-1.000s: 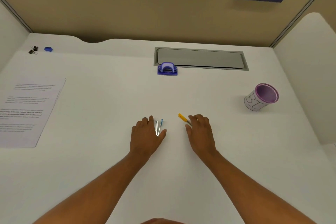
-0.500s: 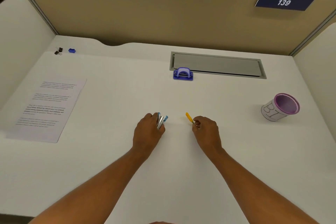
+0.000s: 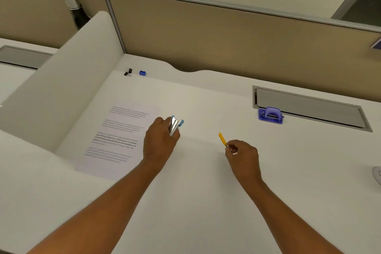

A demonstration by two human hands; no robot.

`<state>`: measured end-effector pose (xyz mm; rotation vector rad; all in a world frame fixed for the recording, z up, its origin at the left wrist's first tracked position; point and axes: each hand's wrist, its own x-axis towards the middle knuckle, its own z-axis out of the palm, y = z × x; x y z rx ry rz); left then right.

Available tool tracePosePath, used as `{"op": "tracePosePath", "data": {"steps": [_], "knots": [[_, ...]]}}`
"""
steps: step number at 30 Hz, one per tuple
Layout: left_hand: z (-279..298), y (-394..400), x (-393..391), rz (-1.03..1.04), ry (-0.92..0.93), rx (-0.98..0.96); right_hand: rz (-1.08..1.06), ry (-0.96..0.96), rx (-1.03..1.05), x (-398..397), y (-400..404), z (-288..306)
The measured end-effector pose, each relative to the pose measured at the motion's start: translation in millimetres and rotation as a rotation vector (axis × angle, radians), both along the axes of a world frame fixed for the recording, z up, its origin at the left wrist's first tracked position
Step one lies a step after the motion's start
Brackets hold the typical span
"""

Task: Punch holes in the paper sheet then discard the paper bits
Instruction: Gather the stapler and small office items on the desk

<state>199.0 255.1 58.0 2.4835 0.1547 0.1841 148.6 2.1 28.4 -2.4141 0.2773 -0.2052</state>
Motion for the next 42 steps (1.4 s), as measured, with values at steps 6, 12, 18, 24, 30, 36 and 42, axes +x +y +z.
{"op": "tracePosePath", "data": {"steps": [6, 12, 18, 24, 30, 36, 42], "knots": [[-4.2, 108.0, 76.2, 0.021, -0.022, -0.019, 0.026, -0.009, 0.010, 67.4, 94.6, 6.8], [-19.0, 176.8, 163.6, 0.059, -0.065, 0.038, 0.020, 0.033, 0.030, 145.3, 154.5, 9.4], [-42.6, 216.1, 255.9, 0.112, -0.080, 0.146, -0.093, 0.081, 0.164, 243.1, 214.1, -5.3], [-73.4, 239.0, 326.3, 0.105, -0.029, 0.231, -0.193, 0.181, 0.325, 343.6, 275.1, -28.4], [-78.1, 231.7, 353.3, 0.082, 0.065, 0.282, -0.242, 0.183, 0.275, 403.6, 286.8, -41.1], [-79.1, 227.5, 366.9, 0.073, 0.060, 0.323, -0.262, 0.186, 0.245, 420.9, 295.3, -54.2], [-85.1, 228.5, 364.8, 0.052, 0.042, 0.347, -0.263, 0.212, 0.232, 419.6, 297.2, -54.9]]}}
